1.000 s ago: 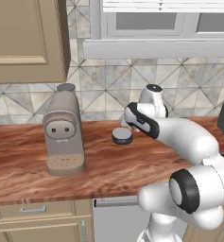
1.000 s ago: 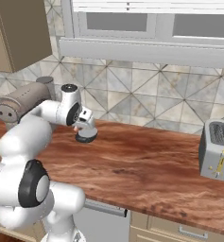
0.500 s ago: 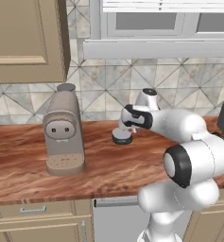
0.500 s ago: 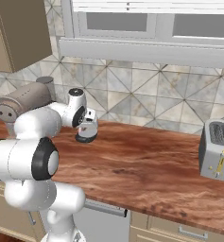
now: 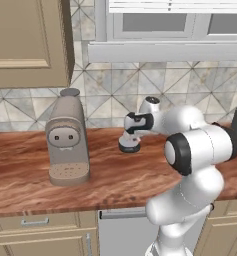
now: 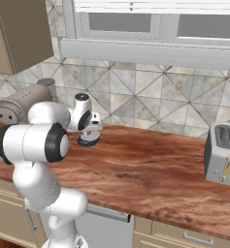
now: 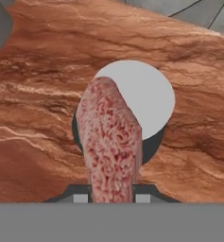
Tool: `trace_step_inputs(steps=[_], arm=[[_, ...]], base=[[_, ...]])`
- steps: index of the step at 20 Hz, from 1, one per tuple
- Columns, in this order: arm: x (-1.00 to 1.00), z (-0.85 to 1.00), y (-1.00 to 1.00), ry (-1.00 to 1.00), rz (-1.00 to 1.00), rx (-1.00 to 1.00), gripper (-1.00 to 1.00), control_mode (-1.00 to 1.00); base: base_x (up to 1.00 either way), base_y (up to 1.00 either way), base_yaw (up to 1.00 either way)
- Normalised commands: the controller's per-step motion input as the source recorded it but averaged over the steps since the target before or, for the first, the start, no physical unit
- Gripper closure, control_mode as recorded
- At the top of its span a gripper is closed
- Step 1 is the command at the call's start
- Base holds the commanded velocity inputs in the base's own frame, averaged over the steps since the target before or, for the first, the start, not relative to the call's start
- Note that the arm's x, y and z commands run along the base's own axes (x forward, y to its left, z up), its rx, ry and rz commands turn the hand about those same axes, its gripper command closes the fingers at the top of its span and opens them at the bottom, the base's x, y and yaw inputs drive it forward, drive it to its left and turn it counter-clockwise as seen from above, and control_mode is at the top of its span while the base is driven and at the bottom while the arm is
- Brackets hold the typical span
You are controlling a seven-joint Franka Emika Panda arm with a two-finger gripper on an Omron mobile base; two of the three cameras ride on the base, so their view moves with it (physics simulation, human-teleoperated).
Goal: Take the steak from the fridge and place it on the digital scale on the counter by the fridge. Wait a few seconds for a reading, then move it to the plate on the dining counter.
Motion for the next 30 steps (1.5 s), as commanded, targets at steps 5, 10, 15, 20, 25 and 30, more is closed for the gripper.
trace_step_inputs(steps=[5, 10, 15, 20, 25, 30], arm=[[0.32, -0.22, 0.0, -0.01, 0.16, 0.0, 1.0, -1.0], [0.29, -0.23, 0.0, 0.0, 0.14, 0.0, 1.0, -1.0], [0.21, -0.26, 0.0, 0.0, 0.09, 0.0, 1.0, -1.0], [0.29, -0.14, 0.0, 0.0, 0.08, 0.0, 1.0, -1.0], [0.07, -0.13, 0.0, 0.0, 0.06, 0.0, 1.0, -1.0], [-0.16, -0.35, 0.0, 0.0, 0.02, 0.0, -1.0, -1.0]], base=[[0.0, 0.0, 0.0], [0.0, 0.0, 0.0], [0.0, 0.0, 0.0], [0.0, 0.0, 0.0], [0.0, 0.0, 0.0], [0.0, 0.0, 0.0]])
